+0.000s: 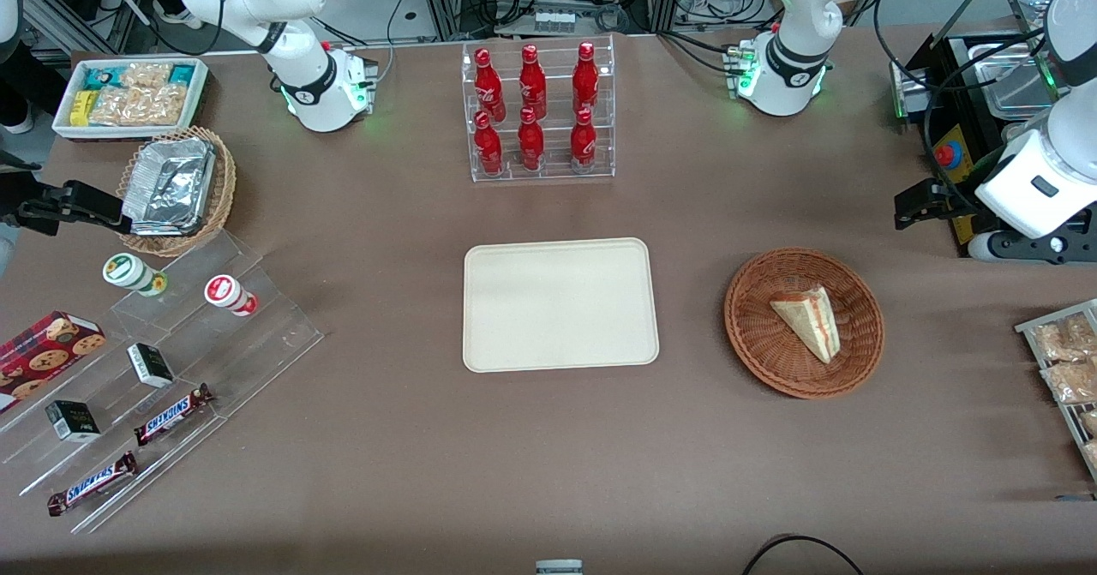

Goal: Place sandwich from basket to tray
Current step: 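Move the left gripper over the wicker basket holding the sandwich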

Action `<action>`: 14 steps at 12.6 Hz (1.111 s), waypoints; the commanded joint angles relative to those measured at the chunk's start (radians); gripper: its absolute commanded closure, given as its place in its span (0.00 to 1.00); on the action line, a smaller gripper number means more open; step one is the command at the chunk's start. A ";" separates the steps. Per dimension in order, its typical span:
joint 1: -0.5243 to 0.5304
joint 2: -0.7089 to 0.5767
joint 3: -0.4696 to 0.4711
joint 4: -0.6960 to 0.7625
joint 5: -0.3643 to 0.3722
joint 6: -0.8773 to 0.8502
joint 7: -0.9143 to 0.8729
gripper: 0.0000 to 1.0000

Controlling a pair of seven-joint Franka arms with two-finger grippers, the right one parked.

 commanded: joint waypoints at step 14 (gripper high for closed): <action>-0.003 0.105 0.018 -0.142 0.004 0.176 -0.001 0.00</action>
